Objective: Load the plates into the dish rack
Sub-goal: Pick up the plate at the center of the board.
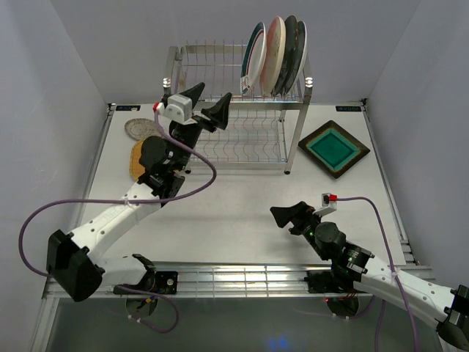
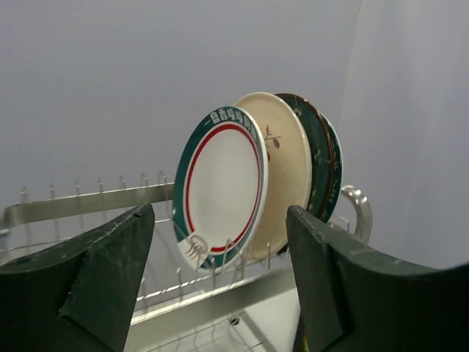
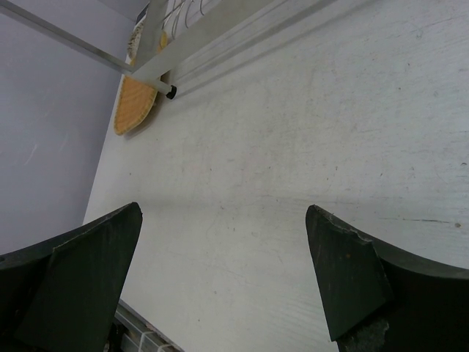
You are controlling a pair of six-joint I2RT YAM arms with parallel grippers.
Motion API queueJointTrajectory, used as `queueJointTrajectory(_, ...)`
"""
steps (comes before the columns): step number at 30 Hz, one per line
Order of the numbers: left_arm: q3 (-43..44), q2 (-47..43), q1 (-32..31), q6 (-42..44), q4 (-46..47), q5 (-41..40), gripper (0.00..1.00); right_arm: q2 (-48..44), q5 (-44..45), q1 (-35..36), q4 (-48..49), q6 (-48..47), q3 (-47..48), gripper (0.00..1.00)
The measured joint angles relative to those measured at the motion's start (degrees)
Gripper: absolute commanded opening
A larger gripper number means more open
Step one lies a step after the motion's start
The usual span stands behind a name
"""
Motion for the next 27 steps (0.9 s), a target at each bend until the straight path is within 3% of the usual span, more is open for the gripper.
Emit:
queueJointTrajectory(8,-21.68,-21.2,0.0,11.37,2.75,-2.01,0.98,-1.14,-0.63,0.02,-1.7,-0.22,0.0,0.98)
queueJointTrajectory(16,-41.57,-38.34,0.0,22.25,1.95,-2.23,0.98,-0.39,-2.56,0.0,-5.64,-0.83,0.13,0.98)
queueJointTrajectory(20,-46.88,-41.68,0.0,27.19,-0.2,-2.34,0.98,1.7,-3.21,0.02,-8.66,-0.7,1.55,0.98)
queueJointTrajectory(27,-51.41,-39.95,0.0,31.58,-2.73,-5.11,0.98,7.28,-2.36,0.02,-15.26,-0.74,10.01,0.98)
